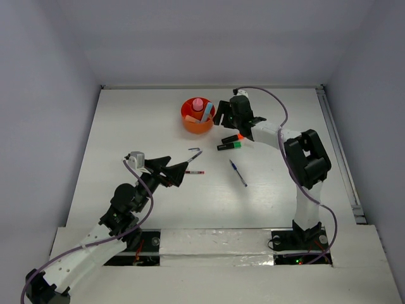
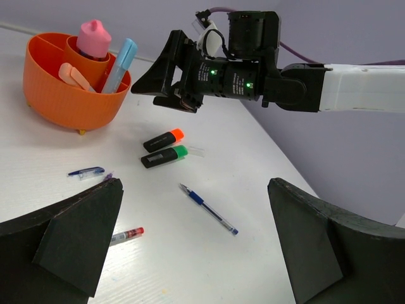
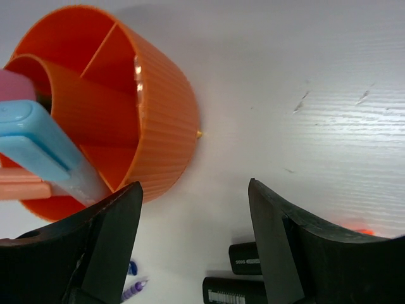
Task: Sort the stationery into containers
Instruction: Pick up the pen from the center of the board.
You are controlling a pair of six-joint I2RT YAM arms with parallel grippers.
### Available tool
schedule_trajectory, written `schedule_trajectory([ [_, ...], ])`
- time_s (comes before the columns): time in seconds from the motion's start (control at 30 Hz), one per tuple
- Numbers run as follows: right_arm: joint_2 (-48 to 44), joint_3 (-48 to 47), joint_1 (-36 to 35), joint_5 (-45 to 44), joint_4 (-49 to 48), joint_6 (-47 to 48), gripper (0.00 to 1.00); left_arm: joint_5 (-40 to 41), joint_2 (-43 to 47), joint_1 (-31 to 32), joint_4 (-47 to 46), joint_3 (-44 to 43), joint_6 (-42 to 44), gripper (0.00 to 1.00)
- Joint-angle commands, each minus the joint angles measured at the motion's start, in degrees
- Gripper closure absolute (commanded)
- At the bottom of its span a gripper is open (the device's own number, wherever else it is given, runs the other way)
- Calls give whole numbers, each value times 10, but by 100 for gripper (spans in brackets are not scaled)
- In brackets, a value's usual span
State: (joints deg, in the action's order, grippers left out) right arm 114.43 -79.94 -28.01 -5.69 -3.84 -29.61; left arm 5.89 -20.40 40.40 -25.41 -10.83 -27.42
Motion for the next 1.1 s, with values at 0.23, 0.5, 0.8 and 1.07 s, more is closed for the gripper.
schedule_trajectory([
  [0.23, 25, -100, 39, -28, 12, 16, 24, 1, -14, 0, -25, -6, 11, 1],
  [0.5, -80, 42, 33, 109, -21, 23, 51, 23, -26, 0, -25, -8, 8, 1],
  [0.8, -156, 138, 33, -25, 117, 35, 72, 13, -92, 0, -42, -18, -9, 1],
  [1.07, -92, 87, 33, -2, 137, 31, 33, 17, -68, 0, -22, -16, -7, 1],
])
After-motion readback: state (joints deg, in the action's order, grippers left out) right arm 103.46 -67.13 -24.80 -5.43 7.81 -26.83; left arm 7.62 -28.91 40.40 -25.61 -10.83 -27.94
